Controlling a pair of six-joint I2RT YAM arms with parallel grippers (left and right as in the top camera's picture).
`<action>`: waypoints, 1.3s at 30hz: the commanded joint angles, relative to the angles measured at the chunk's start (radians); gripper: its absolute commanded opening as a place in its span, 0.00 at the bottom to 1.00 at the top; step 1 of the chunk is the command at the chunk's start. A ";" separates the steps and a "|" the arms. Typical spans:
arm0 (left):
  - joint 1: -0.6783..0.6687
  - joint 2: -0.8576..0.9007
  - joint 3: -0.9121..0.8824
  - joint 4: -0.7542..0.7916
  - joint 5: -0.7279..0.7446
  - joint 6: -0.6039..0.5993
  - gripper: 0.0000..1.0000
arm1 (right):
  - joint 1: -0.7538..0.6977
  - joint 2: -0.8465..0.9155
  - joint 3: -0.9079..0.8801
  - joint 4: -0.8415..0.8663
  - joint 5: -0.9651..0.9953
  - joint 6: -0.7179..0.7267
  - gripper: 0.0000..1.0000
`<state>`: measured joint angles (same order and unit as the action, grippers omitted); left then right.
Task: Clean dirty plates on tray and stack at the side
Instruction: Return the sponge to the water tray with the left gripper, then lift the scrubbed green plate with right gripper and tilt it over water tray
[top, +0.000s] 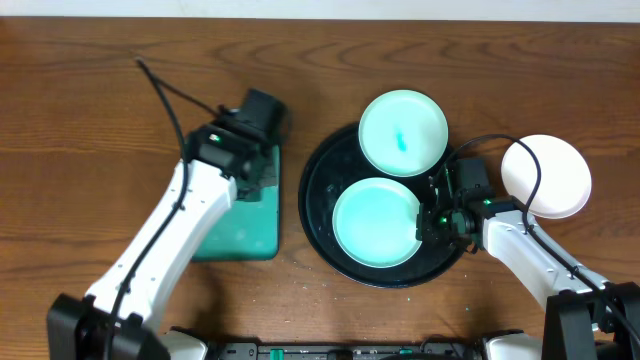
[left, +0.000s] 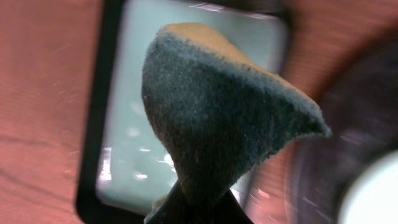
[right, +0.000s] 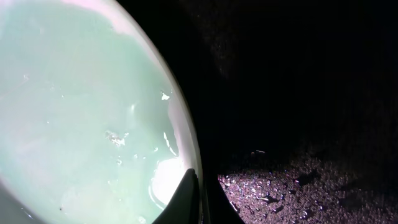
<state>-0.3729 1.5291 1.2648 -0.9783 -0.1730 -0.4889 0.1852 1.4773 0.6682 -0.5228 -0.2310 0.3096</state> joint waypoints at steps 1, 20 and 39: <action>0.085 0.055 -0.104 0.045 -0.047 0.029 0.07 | 0.006 0.002 0.001 0.003 0.016 -0.034 0.01; 0.233 -0.229 -0.035 -0.013 0.189 0.112 0.59 | 0.078 -0.026 0.191 -0.120 0.000 -0.091 0.01; 0.232 -0.570 -0.036 -0.008 0.188 0.112 0.79 | 0.528 0.079 0.479 0.375 0.369 -0.250 0.01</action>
<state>-0.1448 0.9569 1.2068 -0.9855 0.0170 -0.3855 0.6579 1.4963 1.1336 -0.2005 0.0307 0.1463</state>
